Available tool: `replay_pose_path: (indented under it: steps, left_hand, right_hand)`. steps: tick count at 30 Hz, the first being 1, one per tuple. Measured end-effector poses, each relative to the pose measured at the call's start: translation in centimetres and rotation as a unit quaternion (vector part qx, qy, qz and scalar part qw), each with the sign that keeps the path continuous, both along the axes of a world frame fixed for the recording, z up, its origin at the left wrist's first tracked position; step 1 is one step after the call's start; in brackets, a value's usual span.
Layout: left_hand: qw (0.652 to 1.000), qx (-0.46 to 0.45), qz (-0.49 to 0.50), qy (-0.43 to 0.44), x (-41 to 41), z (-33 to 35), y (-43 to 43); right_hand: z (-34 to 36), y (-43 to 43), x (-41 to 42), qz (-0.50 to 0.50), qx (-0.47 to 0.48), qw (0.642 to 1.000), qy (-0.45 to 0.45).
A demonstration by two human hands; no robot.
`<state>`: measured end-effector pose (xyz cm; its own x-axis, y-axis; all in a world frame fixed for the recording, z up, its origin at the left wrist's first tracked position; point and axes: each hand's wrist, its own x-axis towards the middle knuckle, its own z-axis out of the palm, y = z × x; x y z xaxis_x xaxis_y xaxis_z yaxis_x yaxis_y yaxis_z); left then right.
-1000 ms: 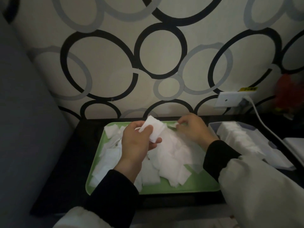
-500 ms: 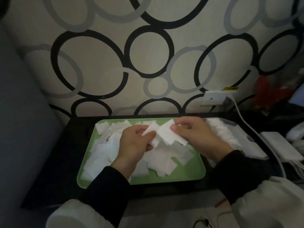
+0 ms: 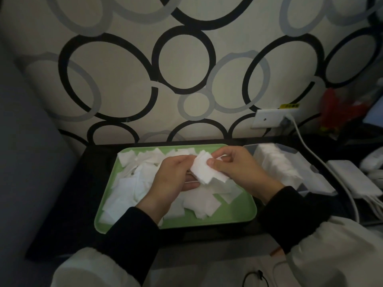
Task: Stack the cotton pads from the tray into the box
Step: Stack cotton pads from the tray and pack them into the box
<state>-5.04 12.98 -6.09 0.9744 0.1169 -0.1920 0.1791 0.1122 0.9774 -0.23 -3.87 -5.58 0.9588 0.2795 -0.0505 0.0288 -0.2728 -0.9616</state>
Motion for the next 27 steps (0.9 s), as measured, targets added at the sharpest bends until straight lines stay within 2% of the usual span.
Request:
replay_pose_path:
  steps: [4, 10, 14, 17, 21, 27]
  left_hand:
    - [0.999, 0.039, -0.018, -0.017, 0.0, -0.4, -0.2]
    - [0.997, 0.008, 0.077, -0.024, 0.4, -0.7, 0.8]
    - [0.992, 0.009, 0.127, -0.021, 0.6, -0.8, 1.5]
    - [0.995, 0.019, 0.103, -0.007, 0.6, -0.9, 1.3]
    - [0.997, 0.017, 0.078, -0.006, 0.3, -1.0, 0.4]
    - [0.997, -0.034, 0.073, -0.011, 0.1, -0.7, -0.3]
  right_hand:
    - [-0.1, 0.6, -0.1, -0.019, -0.012, 0.999, -0.023]
    - [-0.2, -0.1, 0.0, -0.004, 0.090, 0.993, 0.070]
    - [0.1, -0.5, 0.1, -0.044, 0.133, 0.987, 0.072]
    - [0.7, -0.1, -0.1, -0.025, 0.159, 0.985, 0.064]
    - [1.1, 0.6, -0.4, 0.005, 0.140, 0.987, 0.076]
    - [1.3, 1.6, -1.0, -0.030, 0.183, 0.972, 0.142]
